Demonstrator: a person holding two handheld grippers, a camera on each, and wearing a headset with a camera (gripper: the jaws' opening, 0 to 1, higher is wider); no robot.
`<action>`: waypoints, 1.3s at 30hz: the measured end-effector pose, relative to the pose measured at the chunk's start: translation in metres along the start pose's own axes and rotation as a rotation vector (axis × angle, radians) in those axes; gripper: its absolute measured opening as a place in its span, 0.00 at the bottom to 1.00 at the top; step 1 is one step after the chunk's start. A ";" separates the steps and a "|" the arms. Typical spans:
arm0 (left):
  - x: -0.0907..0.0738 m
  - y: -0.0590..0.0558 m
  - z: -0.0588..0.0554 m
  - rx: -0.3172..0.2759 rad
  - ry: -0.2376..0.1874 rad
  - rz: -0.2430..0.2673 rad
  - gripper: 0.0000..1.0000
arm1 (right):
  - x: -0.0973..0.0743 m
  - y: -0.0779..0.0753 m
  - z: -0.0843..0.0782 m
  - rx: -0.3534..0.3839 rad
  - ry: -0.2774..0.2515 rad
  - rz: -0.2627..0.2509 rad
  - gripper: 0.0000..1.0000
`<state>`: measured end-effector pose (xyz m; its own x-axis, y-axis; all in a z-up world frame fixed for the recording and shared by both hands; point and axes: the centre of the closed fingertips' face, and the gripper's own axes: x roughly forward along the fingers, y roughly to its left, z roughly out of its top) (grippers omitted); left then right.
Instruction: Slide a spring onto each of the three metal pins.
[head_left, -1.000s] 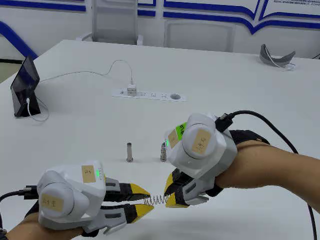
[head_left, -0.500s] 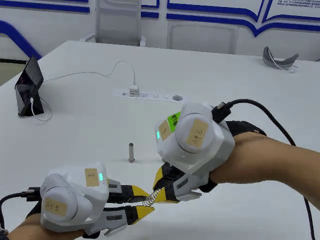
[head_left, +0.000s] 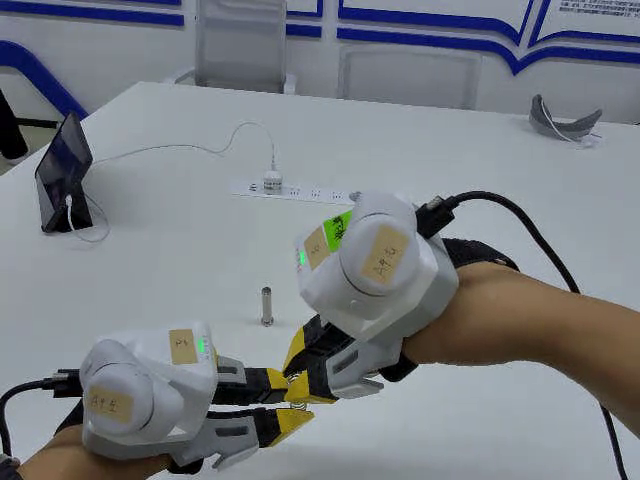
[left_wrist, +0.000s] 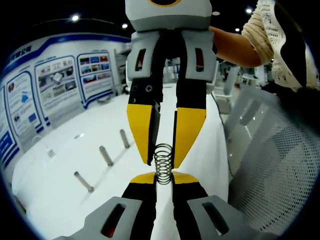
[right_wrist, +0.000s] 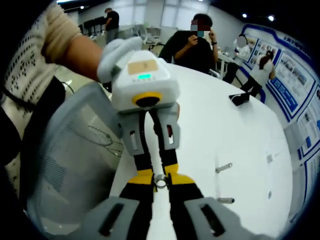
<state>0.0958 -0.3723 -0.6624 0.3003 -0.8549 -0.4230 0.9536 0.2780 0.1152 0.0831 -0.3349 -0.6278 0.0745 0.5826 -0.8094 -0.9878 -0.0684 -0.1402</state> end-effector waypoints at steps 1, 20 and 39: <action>0.000 0.001 0.000 -0.006 -0.003 0.000 0.10 | 0.000 0.000 0.000 0.004 -0.005 0.002 0.13; -0.003 0.005 -0.003 -0.030 0.003 0.009 0.11 | 0.004 -0.006 -0.002 0.076 -0.069 -0.026 0.12; -0.010 0.018 -0.009 -0.088 -0.016 0.099 0.32 | 0.003 -0.019 0.000 0.111 -0.107 -0.028 0.12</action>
<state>0.1098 -0.3546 -0.6638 0.3936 -0.8283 -0.3987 0.9143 0.3979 0.0759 0.1024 -0.3318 -0.6279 0.0927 0.6667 -0.7396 -0.9950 0.0351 -0.0932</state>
